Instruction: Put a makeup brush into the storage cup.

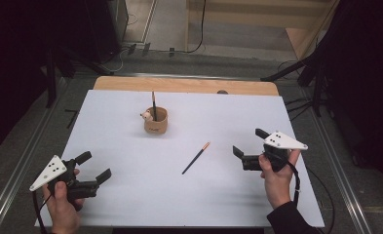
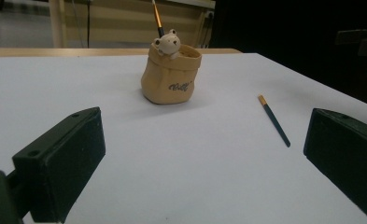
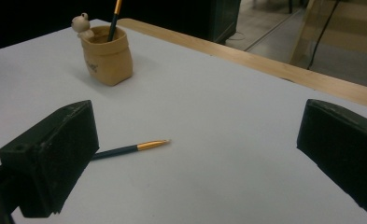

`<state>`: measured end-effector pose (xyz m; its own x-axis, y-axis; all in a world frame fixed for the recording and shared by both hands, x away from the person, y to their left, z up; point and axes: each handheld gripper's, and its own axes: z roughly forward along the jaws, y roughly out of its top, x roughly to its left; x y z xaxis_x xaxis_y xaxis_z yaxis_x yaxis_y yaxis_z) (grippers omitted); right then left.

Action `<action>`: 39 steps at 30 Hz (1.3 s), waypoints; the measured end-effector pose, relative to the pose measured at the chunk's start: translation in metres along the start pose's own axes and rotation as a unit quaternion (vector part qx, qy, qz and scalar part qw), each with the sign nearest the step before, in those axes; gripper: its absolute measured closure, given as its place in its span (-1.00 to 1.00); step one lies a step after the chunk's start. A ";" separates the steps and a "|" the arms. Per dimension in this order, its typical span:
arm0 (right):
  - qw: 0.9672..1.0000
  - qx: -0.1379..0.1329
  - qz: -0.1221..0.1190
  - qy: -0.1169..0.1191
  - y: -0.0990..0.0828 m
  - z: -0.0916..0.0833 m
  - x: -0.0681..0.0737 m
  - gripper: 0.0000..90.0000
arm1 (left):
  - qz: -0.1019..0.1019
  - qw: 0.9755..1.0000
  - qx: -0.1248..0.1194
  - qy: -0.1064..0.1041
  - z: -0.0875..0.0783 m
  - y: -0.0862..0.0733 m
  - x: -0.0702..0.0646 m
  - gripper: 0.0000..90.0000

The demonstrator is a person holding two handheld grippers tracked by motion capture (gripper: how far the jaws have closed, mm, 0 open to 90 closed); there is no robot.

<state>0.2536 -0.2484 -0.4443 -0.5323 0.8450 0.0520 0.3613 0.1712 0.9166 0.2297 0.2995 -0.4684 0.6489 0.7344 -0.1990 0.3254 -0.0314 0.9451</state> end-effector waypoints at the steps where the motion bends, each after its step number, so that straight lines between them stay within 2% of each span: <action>1: 1.000 0.003 -0.002 0.000 0.001 0.002 0.001 -1.00 | -0.002 1.000 -0.001 0.001 0.000 0.000 0.000 -1.00; 16: 0.999 0.031 -0.034 0.025 0.020 0.035 0.010 -1.00 | -0.004 1.000 -0.005 0.000 -0.002 0.000 0.003 -1.00; 23: 0.997 0.051 -0.041 0.036 0.024 0.051 0.012 -1.00 | -0.005 1.000 -0.006 -0.002 -0.003 -0.001 0.004 -1.00; 32: 0.993 0.082 -0.069 0.052 0.032 0.067 0.014 -1.00 | -0.004 1.000 -0.006 -0.005 -0.003 0.000 0.004 -1.00; 39: 0.989 0.094 -0.085 0.072 0.038 0.081 0.019 -1.00 | -0.003 1.000 -0.005 -0.006 -0.002 0.000 0.004 -1.00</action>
<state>0.3196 -0.1844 -0.4403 -0.6964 0.7171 -0.0287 0.3852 0.4072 0.8282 0.2305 0.3041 -0.4687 0.6552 0.7261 -0.2084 0.3225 -0.0194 0.9464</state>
